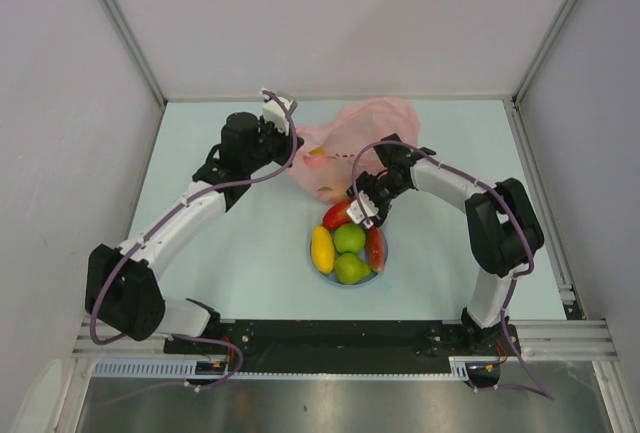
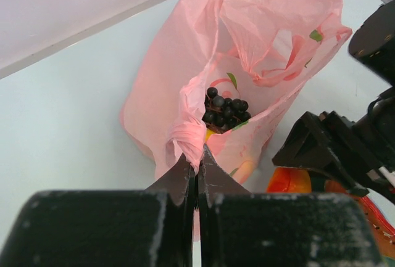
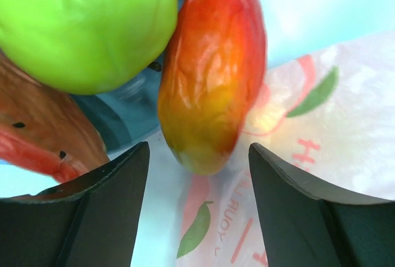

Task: Take the fake fruits out of the plastic bag
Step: Place the fake fruit on the plate, then adjust the plastic bag at the center of the board, then take out the fake fruit from the plastic bag.

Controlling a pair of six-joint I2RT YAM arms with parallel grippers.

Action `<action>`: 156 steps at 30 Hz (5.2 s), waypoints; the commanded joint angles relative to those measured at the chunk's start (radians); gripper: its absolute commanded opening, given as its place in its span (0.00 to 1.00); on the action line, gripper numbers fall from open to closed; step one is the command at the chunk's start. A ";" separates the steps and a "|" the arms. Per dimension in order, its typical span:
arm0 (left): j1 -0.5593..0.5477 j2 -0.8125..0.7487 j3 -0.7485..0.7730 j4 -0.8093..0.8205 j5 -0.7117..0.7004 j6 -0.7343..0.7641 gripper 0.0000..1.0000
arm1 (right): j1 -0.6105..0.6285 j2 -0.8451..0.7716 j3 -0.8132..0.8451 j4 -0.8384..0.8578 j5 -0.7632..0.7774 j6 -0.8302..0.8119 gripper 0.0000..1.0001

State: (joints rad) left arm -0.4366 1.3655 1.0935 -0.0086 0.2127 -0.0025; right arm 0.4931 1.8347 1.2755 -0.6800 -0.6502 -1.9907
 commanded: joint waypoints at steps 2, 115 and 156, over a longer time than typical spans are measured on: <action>0.009 0.029 0.037 0.042 0.014 -0.025 0.00 | -0.018 -0.092 0.001 -0.009 -0.188 -0.470 0.72; 0.018 0.146 0.473 -0.022 0.063 0.159 0.00 | -0.174 0.362 0.693 0.746 1.055 1.675 0.00; -0.042 -0.293 -0.207 -0.212 0.025 0.019 0.00 | 0.174 0.149 0.185 0.576 0.736 1.862 0.47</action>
State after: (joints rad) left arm -0.4686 1.1126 0.9272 -0.1791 0.2569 0.0513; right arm 0.6418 1.9301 1.3685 -0.1410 0.0414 -0.1688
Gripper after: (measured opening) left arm 0.009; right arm 0.445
